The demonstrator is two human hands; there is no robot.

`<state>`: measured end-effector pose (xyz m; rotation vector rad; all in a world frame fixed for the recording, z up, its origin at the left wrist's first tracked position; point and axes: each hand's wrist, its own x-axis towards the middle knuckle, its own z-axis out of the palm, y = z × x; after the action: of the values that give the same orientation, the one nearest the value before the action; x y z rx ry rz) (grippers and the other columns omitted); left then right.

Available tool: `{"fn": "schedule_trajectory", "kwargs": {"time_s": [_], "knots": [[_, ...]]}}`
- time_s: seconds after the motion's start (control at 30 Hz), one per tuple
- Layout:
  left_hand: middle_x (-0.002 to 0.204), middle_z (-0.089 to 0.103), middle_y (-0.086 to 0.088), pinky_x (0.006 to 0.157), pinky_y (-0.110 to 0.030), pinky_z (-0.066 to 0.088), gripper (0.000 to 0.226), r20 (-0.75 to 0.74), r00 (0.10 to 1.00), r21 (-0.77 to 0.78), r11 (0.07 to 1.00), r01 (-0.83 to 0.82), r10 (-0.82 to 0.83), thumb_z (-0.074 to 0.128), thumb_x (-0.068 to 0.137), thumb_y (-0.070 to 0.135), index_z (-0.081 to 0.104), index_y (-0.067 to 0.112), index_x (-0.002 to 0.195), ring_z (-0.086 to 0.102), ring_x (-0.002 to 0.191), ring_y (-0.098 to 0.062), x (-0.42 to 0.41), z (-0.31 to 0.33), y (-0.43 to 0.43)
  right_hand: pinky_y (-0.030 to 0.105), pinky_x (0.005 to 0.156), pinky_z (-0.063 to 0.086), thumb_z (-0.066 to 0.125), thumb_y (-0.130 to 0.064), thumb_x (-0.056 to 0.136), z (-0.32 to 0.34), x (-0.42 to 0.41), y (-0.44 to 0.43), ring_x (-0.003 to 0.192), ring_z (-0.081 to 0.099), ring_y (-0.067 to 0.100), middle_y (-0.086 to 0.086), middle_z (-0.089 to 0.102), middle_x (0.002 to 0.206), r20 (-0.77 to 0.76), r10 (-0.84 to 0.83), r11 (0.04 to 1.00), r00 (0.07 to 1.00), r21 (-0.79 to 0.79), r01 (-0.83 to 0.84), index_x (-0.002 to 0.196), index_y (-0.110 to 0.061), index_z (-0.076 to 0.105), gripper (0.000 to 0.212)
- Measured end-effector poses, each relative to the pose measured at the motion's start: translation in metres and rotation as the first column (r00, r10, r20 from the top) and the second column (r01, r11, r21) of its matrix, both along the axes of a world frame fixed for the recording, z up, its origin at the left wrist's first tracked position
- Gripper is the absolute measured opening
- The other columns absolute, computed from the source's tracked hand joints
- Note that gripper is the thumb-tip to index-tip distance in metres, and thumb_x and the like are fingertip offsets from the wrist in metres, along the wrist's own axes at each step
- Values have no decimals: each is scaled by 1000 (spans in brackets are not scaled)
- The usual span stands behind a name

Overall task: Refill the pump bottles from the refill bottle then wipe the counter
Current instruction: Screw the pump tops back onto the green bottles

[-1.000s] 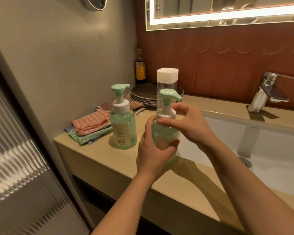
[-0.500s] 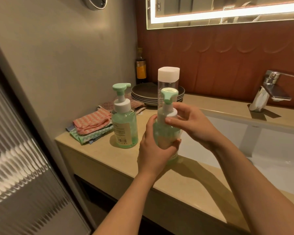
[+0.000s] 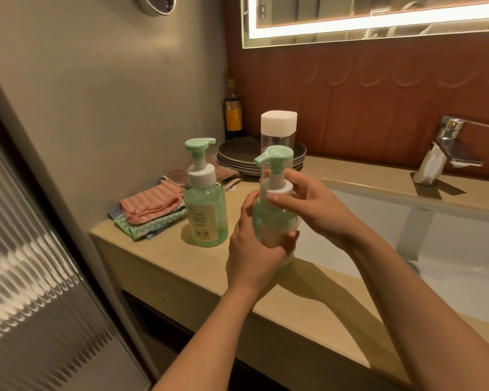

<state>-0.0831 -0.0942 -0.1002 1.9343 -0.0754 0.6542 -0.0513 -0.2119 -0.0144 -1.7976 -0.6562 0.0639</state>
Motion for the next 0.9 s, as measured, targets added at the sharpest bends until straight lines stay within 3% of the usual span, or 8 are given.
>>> {"fn": "schedule_trajectory", "kwargs": {"time_s": [0.13, 0.27, 0.43, 0.57, 0.63, 0.73, 0.8, 0.9], "knots": [[133, 50, 12, 90, -28, 49, 91, 26, 999, -7, 1000, -18, 18, 79, 64, 42, 26, 46, 139, 48, 120, -10, 0, 0, 1, 13, 77, 44, 70, -31, 81, -4, 3, 4, 103, 55, 0, -12, 62, 111, 135, -126, 991, 983, -32, 131, 118, -24, 59, 39], [121, 51, 21, 82, -18, 45, 88, 28, 999, -23, 999, -28, 29, 82, 65, 36, 30, 49, 135, 51, 114, -5, -1, 1, 0, 12, 75, 44, 77, -35, 73, -14, 2, 14, 97, 55, -5, -16, 62, 104, 221, -297, 955, 929, 47, 294, 117, -24, 63, 48], [119, 55, 14, 91, -35, 51, 92, 11, 999, -39, 998, -50, 50, 85, 64, 23, 26, 54, 127, 55, 112, -10, -2, 3, -1, 16, 75, 50, 78, -41, 72, -21, -3, 23, 94, 60, 2, -11, 66, 105, 310, -429, 902, 848, 89, 423, 116, -24, 64, 50], [125, 54, 9, 94, -30, 46, 93, -8, 997, -15, 997, -81, 81, 85, 65, 25, 30, 41, 138, 52, 116, -13, -3, 2, -3, 30, 81, 53, 75, -44, 74, -23, -8, 28, 97, 59, 8, -6, 66, 109, 359, -473, 872, 804, 62, 486, 118, -24, 62, 50], [130, 54, 4, 94, -27, 43, 93, 2, 995, -12, 995, -102, 102, 84, 65, 27, 31, 36, 141, 49, 119, -12, -4, 2, -4, 22, 77, 50, 72, -43, 77, -16, -8, 26, 95, 57, 5, -11, 63, 107, 294, -412, 903, 863, 7, 429, 118, -27, 60, 46], [128, 56, 4, 96, -34, 48, 89, 48, 993, -9, 994, -109, 110, 83, 65, 30, 29, 45, 134, 51, 117, -11, -7, 5, -4, 9, 69, 41, 68, -39, 81, -8, -6, 18, 89, 54, -2, -22, 56, 102, 171, -264, 961, 949, -32, 273, 116, -30, 56, 38], [129, 57, 3, 94, -35, 49, 89, 49, 992, -5, 994, -112, 112, 83, 65, 29, 32, 41, 137, 53, 118, -14, -8, 6, -4, 7, 68, 39, 69, -38, 81, -9, -5, 15, 91, 53, -4, -22, 55, 105, 199, -261, 961, 944, -38, 274, 122, -27, 56, 44], [124, 59, 1, 90, -36, 50, 88, 62, 989, 20, 990, -138, 137, 84, 65, 31, 36, 34, 138, 56, 113, -18, -7, 5, -4, 4, 64, 38, 74, -40, 76, -15, -5, 19, 85, 51, -14, -30, 52, 94, 261, -347, 934, 901, 9, 357, 115, -30, 58, 44]]}}
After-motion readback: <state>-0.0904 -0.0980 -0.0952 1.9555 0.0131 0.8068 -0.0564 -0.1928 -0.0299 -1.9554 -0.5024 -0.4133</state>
